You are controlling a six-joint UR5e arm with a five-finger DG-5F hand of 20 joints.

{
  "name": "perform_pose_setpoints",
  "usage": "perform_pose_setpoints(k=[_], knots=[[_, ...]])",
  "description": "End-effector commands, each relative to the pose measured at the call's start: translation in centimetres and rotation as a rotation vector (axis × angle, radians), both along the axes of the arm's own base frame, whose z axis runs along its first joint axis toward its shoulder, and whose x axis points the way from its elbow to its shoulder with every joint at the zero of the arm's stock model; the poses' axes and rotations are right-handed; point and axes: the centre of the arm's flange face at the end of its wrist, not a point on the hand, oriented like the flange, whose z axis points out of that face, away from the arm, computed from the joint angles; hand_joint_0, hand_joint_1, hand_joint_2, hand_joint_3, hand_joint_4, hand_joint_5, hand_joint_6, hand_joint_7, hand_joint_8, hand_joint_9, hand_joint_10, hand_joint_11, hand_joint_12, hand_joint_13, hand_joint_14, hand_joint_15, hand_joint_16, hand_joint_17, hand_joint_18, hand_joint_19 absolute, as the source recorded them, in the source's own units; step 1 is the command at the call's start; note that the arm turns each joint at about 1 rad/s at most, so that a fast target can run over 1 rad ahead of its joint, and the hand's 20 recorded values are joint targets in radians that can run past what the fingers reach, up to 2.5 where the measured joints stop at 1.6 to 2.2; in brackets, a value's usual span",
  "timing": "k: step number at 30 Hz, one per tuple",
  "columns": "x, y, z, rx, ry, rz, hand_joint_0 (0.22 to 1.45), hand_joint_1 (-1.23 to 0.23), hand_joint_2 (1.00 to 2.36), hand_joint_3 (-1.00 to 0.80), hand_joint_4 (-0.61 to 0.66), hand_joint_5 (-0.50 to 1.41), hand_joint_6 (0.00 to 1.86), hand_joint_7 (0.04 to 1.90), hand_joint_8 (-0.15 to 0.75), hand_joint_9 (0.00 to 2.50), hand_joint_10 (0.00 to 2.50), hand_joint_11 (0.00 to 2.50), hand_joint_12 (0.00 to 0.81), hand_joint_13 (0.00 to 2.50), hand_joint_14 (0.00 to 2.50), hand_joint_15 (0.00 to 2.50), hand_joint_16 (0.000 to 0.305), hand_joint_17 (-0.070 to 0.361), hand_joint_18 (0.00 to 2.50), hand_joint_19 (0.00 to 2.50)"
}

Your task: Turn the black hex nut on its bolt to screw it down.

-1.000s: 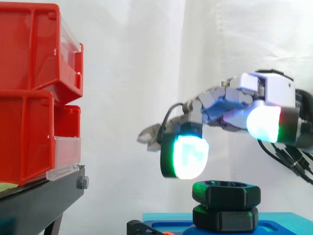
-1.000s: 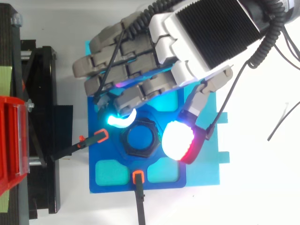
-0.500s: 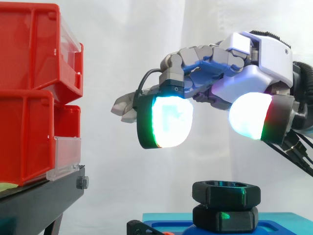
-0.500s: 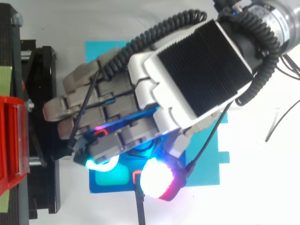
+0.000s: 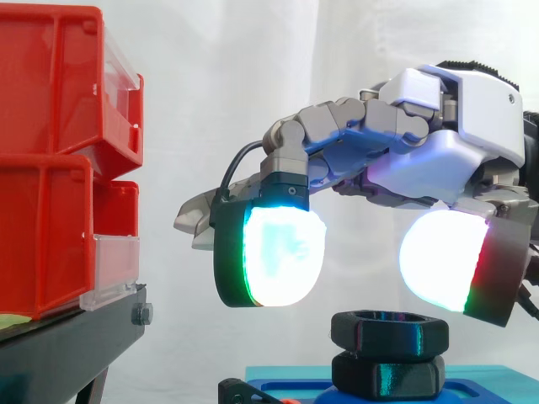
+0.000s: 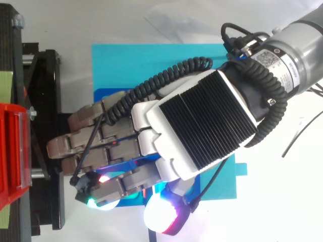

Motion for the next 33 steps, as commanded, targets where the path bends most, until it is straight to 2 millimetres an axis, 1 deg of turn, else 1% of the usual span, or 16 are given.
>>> perform_pose_setpoints(k=[1,8,12,20,29,33], knots=[[0.0,0.3,-0.1,-0.001,-0.001,0.003,0.41,-0.5,1.0,-0.5,0.41,-0.09,0.53,1.01,0.391,0.55,0.01,0.26,0.435,0.43,0.0,0.08,0.071,0.159,0.49,0.44],[-0.1,0.2,-0.2,-0.001,0.005,0.002,0.4,-0.43,1.0,-0.5,0.41,-0.09,0.5,1.04,0.403,0.56,0.01,0.26,0.448,0.43,0.0,0.08,0.073,0.165,0.51,0.44],[-0.3,0.2,-0.9,-0.002,0.003,0.001,0.42,-0.36,1.0,-0.5,0.38,-0.1,0.5,0.97,0.39,0.55,0.0,0.25,0.438,0.42,0.0,0.08,0.071,0.16,0.49,0.45],[-0.6,-0.3,-2.0,0.0,-0.028,-0.001,0.43,-0.34,1.0,-0.5,0.38,-0.1,0.5,0.97,0.39,0.55,0.01,0.25,0.433,0.42,0.0,0.08,0.07,0.158,0.48,0.45],[-0.7,-0.7,-2.1,-0.001,-0.024,-0.003,0.44,-0.32,1.0,-0.5,0.4,-0.08,0.5,1.07,0.392,0.56,0.0,0.25,0.43,0.42,0.0,0.08,0.07,0.157,0.49,0.44],[-0.8,-1.0,-2.1,-0.003,-0.024,-0.004,0.44,-0.32,1.0,-0.5,0.41,-0.08,0.53,1.04,0.393,0.57,0.01,0.26,0.43,0.42,0.0,0.08,0.07,0.156,0.49,0.45]])
